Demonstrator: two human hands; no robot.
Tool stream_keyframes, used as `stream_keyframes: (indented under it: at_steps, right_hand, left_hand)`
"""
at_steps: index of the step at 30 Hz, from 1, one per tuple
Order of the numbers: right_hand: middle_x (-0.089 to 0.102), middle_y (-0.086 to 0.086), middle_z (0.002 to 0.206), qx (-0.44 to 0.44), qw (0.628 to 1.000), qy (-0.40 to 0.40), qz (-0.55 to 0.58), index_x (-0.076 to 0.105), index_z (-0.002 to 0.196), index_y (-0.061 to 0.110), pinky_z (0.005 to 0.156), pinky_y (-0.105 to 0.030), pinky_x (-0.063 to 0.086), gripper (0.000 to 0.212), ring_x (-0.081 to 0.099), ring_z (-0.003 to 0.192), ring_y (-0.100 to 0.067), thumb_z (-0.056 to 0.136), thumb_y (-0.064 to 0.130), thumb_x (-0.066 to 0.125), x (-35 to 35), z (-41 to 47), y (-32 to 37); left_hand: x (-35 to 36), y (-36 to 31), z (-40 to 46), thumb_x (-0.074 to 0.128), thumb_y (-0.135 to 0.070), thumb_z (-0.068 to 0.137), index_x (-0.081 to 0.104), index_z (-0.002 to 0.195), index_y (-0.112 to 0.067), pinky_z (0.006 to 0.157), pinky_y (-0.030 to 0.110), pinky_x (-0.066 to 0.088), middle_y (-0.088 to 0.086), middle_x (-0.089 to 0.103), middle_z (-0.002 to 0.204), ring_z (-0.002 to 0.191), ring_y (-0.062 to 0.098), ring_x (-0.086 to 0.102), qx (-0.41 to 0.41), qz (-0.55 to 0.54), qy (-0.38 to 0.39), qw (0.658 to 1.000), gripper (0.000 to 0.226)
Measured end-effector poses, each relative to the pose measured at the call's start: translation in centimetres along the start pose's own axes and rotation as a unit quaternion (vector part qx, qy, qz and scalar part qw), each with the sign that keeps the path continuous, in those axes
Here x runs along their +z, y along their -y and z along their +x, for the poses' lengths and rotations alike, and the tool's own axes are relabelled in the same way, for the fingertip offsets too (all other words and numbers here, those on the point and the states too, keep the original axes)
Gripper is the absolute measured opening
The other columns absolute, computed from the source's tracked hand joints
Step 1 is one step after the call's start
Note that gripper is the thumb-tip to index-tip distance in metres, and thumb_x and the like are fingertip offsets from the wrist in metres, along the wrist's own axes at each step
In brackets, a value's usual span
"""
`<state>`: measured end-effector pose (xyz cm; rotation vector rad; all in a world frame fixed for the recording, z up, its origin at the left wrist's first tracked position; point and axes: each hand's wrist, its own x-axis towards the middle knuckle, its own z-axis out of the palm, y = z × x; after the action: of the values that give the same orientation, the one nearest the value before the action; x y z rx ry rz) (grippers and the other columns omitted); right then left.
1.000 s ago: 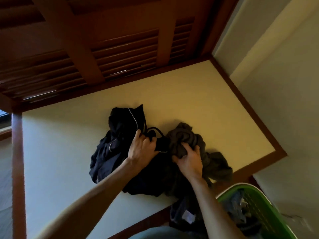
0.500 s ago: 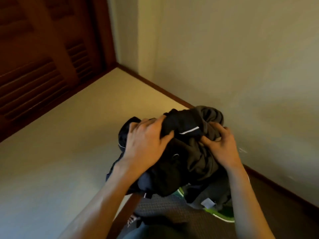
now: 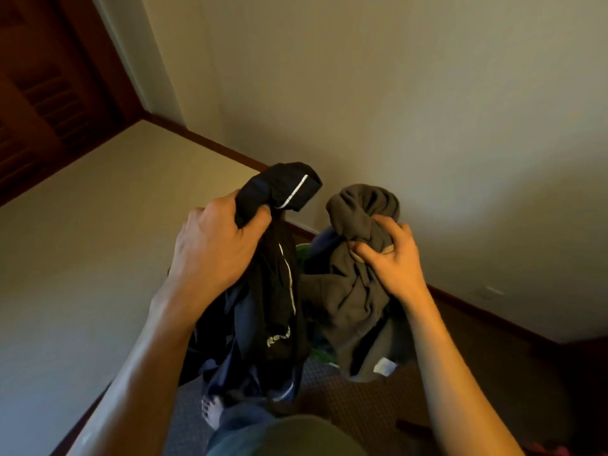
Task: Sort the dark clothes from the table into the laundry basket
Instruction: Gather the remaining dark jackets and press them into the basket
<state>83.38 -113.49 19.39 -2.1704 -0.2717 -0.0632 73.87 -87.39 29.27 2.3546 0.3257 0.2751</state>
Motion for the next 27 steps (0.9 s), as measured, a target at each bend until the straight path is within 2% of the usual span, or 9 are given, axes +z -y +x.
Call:
stream_keyframes:
  at_steps: [3, 6, 9, 14, 18, 20, 22, 24, 27]
  right_hand:
    - [0.046, 0.000, 0.108, 0.023, 0.996, 0.078, -0.035, 0.055, 0.117, 0.035, 0.091, -0.037, 0.046, 0.045, 0.052, 0.106, -0.028, 0.080, 0.039, 0.081, 0.6, 1.1, -3.5]
    - [0.041, -0.007, 0.120, 0.074, 0.985, 0.144, -0.059, 0.054, 0.110, 0.031, 0.097, -0.040, 0.047, 0.041, 0.050, 0.112, -0.034, 0.080, 0.037, 0.081, 1.3, 1.4, -6.7]
    - [0.041, -0.005, 0.119, 0.119, 0.987, 0.110, -0.021, 0.058, 0.107, 0.016, 0.082, -0.017, 0.039, 0.026, 0.050, 0.104, -0.023, 0.089, 0.024, 0.074, 1.3, 0.2, -8.6]
    - [0.051, -0.009, 0.119, 0.186, 0.981, 0.057, 0.011, 0.059, 0.102, 0.012, 0.089, -0.030, 0.038, 0.016, 0.053, 0.098, -0.021, 0.092, 0.019, 0.070, 0.5, -3.0, -11.1]
    - [0.055, -0.010, 0.117, 0.229, 0.973, 0.009, 0.031, 0.055, 0.091, 0.018, 0.079, -0.033, 0.043, 0.013, 0.058, 0.091, -0.023, 0.093, 0.020, 0.068, -0.5, -4.5, -12.1]
    - [0.056, -0.009, 0.115, 0.248, 0.968, -0.021, 0.032, 0.056, 0.090, 0.018, 0.073, -0.028, 0.043, 0.012, 0.059, 0.090, -0.021, 0.093, 0.019, 0.067, -0.8, -4.7, -12.4]
    - [0.059, -0.009, 0.113, 0.261, 0.963, -0.044, 0.045, 0.059, 0.093, 0.014, 0.062, -0.018, 0.044, 0.008, 0.061, 0.085, -0.014, 0.093, 0.017, 0.067, -0.8, -4.8, -12.4]
    - [0.060, -0.007, 0.114, 0.271, 0.960, -0.058, 0.046, 0.062, 0.096, 0.013, 0.061, -0.016, 0.043, 0.006, 0.062, 0.085, -0.010, 0.093, 0.016, 0.066, -0.6, -4.8, -12.3]
    - [0.058, -0.005, 0.112, 0.287, 0.955, -0.064, 0.034, 0.063, 0.100, 0.011, 0.056, -0.012, 0.040, 0.007, 0.060, 0.079, -0.007, 0.094, 0.015, 0.065, 0.4, -4.9, -11.9]
  left_hand:
    - [2.6, -1.2, -1.1, 0.054, -0.045, 0.098, 0.057, 0.087, -0.026, 0.056, 0.030, 0.040, -0.004, 0.059, 0.068, 0.063, 0.015, 0.060, -0.013, 0.009, 0.009, 1.000, 0.021]
    - [4.8, -2.1, -1.6, 0.055, -0.042, 0.099, 0.057, 0.094, -0.026, 0.052, 0.024, 0.032, -0.008, 0.055, 0.069, 0.062, 0.005, 0.053, -0.038, 0.040, 0.010, 0.998, 0.017]
    - [6.4, -2.3, -1.3, 0.055, -0.040, 0.099, 0.059, 0.099, -0.027, 0.051, 0.022, 0.032, -0.008, 0.056, 0.070, 0.061, 0.004, 0.053, -0.033, 0.049, 0.031, 0.998, 0.014]
    - [8.9, -2.6, 0.2, 0.056, -0.039, 0.098, 0.059, 0.098, -0.029, 0.054, 0.020, 0.035, -0.010, 0.057, 0.073, 0.068, 0.001, 0.056, 0.008, 0.051, 0.076, 0.996, 0.011]
    - [10.8, -3.9, 3.6, 0.055, -0.034, 0.100, 0.061, 0.107, -0.028, 0.055, 0.007, 0.038, -0.017, 0.056, 0.077, 0.065, -0.013, 0.054, 0.051, -0.041, 0.045, 0.997, 0.010]
    - [12.0, -4.4, 6.1, 0.055, -0.035, 0.100, 0.062, 0.114, -0.026, 0.071, 0.012, 0.046, -0.015, 0.063, 0.090, 0.080, -0.008, 0.060, 0.082, -0.103, 0.045, 0.990, 0.018]
    - [13.3, -4.2, 8.2, 0.058, -0.037, 0.098, 0.062, 0.124, -0.023, 0.089, 0.030, 0.051, -0.003, 0.069, 0.111, 0.106, 0.013, 0.065, 0.098, -0.100, 0.107, 0.984, 0.030]
    - [15.0, -3.4, 9.5, 0.060, -0.039, 0.098, 0.061, 0.131, -0.019, 0.094, 0.032, 0.046, 0.006, 0.068, 0.125, 0.118, 0.024, 0.061, 0.090, -0.032, 0.204, 0.974, 0.038]
    - [17.8, -0.7, 9.5, 0.055, -0.044, 0.101, 0.062, 0.130, -0.016, 0.099, 0.034, 0.044, 0.010, 0.063, 0.133, 0.125, 0.028, 0.057, 0.057, 0.026, 0.300, 0.952, 0.041]
